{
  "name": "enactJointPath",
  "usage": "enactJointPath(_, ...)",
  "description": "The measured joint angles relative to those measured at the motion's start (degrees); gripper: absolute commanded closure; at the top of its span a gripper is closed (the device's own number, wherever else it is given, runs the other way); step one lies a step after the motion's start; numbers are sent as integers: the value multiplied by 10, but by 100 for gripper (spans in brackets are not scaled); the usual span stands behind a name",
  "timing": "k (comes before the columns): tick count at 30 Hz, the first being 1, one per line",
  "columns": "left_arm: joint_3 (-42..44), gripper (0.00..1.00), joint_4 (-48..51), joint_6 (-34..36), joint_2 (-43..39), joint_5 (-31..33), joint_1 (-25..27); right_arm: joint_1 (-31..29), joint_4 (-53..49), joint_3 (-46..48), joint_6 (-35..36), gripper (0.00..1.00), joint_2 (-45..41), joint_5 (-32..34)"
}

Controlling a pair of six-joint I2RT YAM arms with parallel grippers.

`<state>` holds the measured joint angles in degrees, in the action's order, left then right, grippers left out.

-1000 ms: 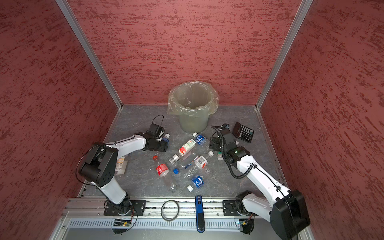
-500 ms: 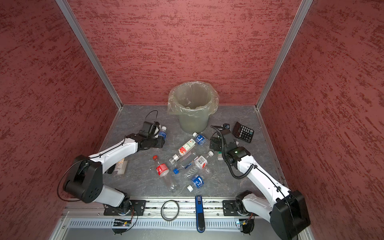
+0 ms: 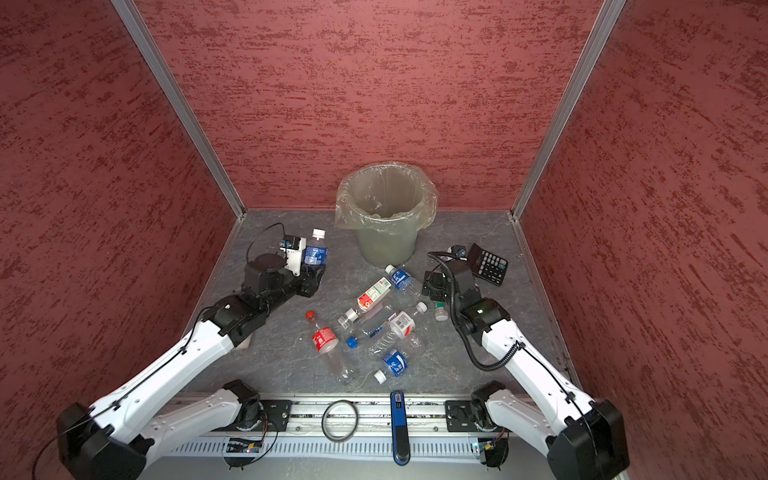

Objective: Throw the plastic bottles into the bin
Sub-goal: 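Carry the blue-label bottle over the bin and open the left gripper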

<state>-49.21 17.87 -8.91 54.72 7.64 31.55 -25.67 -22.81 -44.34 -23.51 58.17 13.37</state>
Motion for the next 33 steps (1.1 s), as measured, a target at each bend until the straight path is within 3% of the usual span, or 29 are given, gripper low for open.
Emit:
enactJointPath(8,-53,49,7,10,-41,27,42,0,0,3,0,5,-10,2)
enactJointPath(19,-119,48,-22,43,-23,49,81,0,2,15,0,5,-16,4)
enactJointPath(22,-176,47,-43,59,40,41,77,0,2,15,0,5,-16,4)
enactJointPath(28,-379,40,-91,73,257,-27,28,0,-5,14,0,5,-27,9)
enactJointPath(30,-482,29,-87,74,351,-55,4,0,-10,14,0,4,-35,10)
enactJointPath(32,-648,0,-58,65,479,-96,-21,0,-13,13,0,5,-45,12)
enactJointPath(33,-740,1,-40,57,545,-118,-32,0,-15,12,0,5,-48,13)
